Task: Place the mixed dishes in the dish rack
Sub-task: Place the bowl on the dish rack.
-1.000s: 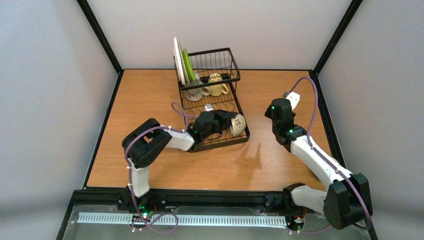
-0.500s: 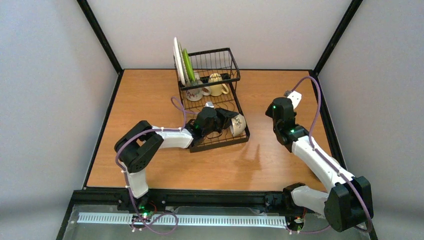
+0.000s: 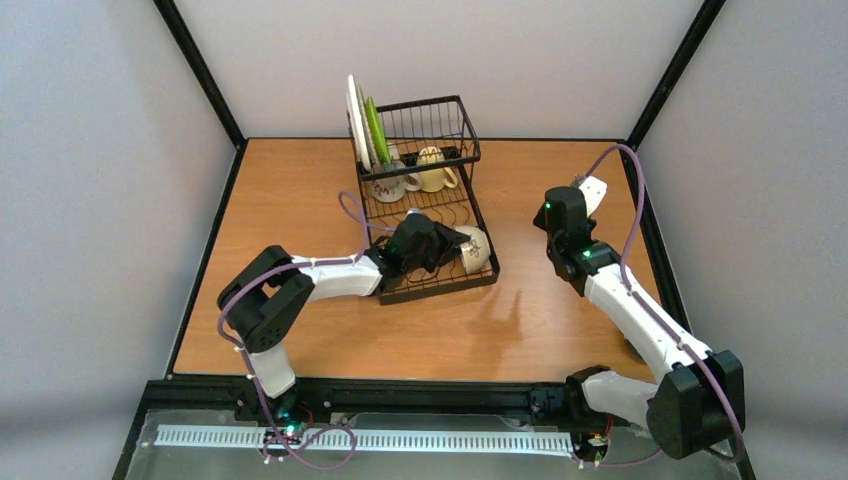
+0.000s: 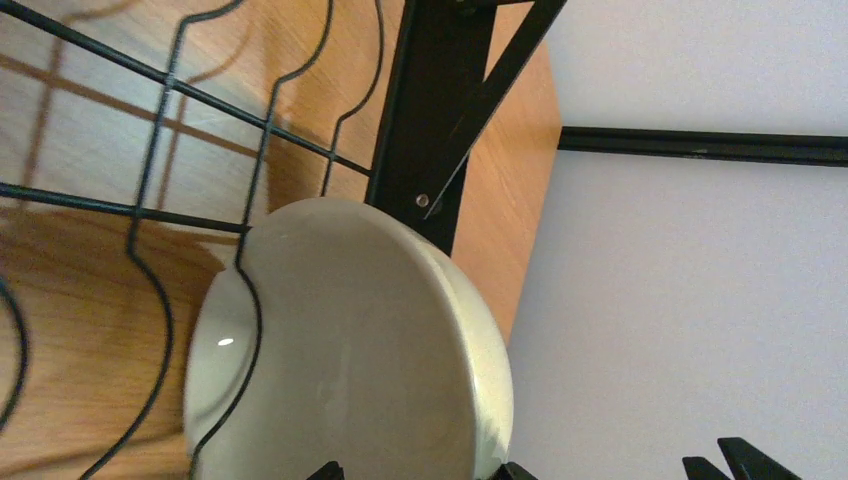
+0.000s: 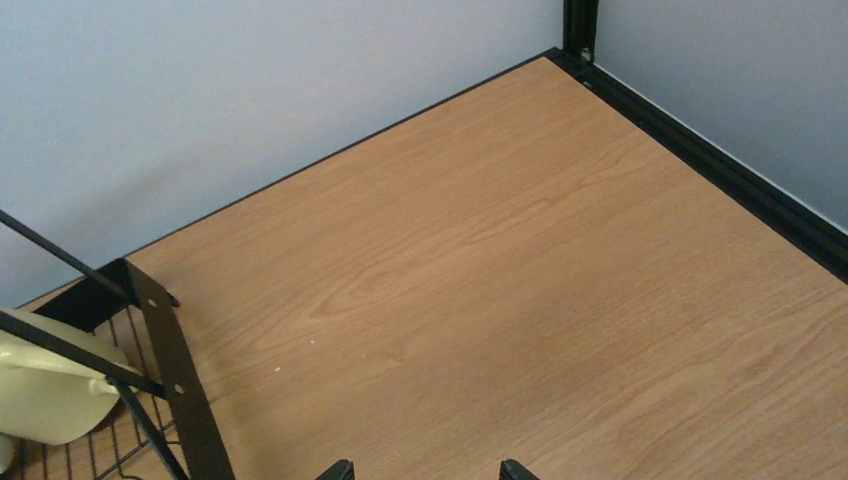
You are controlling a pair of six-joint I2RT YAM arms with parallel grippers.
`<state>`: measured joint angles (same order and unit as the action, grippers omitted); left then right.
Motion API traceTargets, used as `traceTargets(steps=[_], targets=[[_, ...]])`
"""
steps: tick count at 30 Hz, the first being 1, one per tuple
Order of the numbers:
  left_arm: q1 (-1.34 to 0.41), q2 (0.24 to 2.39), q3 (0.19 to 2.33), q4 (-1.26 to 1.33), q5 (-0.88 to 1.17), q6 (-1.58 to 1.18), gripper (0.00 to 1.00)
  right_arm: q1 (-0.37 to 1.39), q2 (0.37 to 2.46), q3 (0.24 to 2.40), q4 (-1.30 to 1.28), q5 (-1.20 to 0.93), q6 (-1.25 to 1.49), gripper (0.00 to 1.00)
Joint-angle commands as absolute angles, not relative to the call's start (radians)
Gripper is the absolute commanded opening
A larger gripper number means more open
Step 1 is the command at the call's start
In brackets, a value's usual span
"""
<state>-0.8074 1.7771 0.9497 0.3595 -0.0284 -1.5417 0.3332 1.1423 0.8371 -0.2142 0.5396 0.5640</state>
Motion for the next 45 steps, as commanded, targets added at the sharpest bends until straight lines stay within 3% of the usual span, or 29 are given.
traceTargets(steps=[1, 6, 16, 27, 45], targets=[[-0.815, 1.706, 0.922, 0.258, -0.079, -1.489, 0.88, 0.323, 1.191, 0.896, -0.326, 0.594, 0.595, 0.83], [-0.815, 1.652, 0.923, 0.219, -0.12, -1.427, 0.94, 0.323, 1.247, 0.958, -0.429, 0.628, 0.614, 0.84], [-0.815, 1.553, 0.895, 0.161, -0.118, -1.339, 0.95, 0.323, 1.228, 1.004, -0.596, 0.709, 0.677, 0.84], [-0.816, 1.271, 0.746, 0.058, -0.023, -1.264, 0.95, 0.314, 1.279, 1.056, -1.014, 0.782, 1.015, 0.84], [-0.834, 1.071, 0.6, 0.07, 0.134, -1.234, 0.96, -0.027, 1.142, 0.915, -1.075, 0.533, 1.087, 0.84]])
